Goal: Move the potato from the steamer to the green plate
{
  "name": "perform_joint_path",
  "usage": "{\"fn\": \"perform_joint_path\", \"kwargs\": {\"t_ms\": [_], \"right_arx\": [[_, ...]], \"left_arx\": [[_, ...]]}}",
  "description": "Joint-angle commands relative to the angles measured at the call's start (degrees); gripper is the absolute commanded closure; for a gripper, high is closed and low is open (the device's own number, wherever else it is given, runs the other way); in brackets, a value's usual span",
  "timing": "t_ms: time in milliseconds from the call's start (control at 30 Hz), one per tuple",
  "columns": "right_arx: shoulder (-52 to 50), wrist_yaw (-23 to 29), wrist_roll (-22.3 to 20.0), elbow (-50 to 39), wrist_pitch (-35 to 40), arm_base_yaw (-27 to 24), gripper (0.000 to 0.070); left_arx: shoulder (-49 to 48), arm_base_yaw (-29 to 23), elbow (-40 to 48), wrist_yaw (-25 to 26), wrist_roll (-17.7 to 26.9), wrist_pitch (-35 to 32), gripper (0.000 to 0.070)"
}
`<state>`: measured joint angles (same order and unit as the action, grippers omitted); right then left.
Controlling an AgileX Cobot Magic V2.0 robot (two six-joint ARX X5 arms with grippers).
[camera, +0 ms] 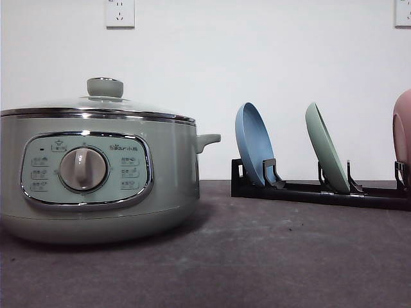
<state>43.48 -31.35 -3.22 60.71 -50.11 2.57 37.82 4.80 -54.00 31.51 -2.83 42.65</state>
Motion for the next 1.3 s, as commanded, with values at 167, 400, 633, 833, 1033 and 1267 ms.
{"fn": "perform_joint_path", "kwargs": {"t_ms": [167, 400, 633, 833, 1033, 1267], "right_arx": [[0.2, 0.3, -0.2, 1.0, 0.3, 0.1, 0.0112], [0.2, 0.3, 0.4, 1.0, 0.8, 0.1, 0.0112], [2.1, 1.8, 9.4, 1.6, 7.1, 0.1, 0.0112], [10.4, 2.5, 13.1, 8.2, 10.2, 0.1, 0.0112], [22.8, 3.5, 13.5, 19.3, 10.3, 0.1, 0.0113], [37.9, 4.9, 13.7, 31.5, 10.2, 0.1, 0.0113]], "left_arx": [[0.3, 0.2, -1.0, 0.3, 0.9, -0.4, 0.0094], [0.3, 0.2, -1.0, 0.3, 0.7, -0.4, 0.0098], [0.3, 0.2, -1.0, 0.3, 0.7, -0.5, 0.0099], [0.3, 0.2, -1.0, 0.3, 0.7, -0.4, 0.0099], [0.3, 0.2, -1.0, 0.3, 0.7, -0.4, 0.0099], [0.3, 0.2, -1.0, 0.3, 0.7, -0.5, 0.0099]]}}
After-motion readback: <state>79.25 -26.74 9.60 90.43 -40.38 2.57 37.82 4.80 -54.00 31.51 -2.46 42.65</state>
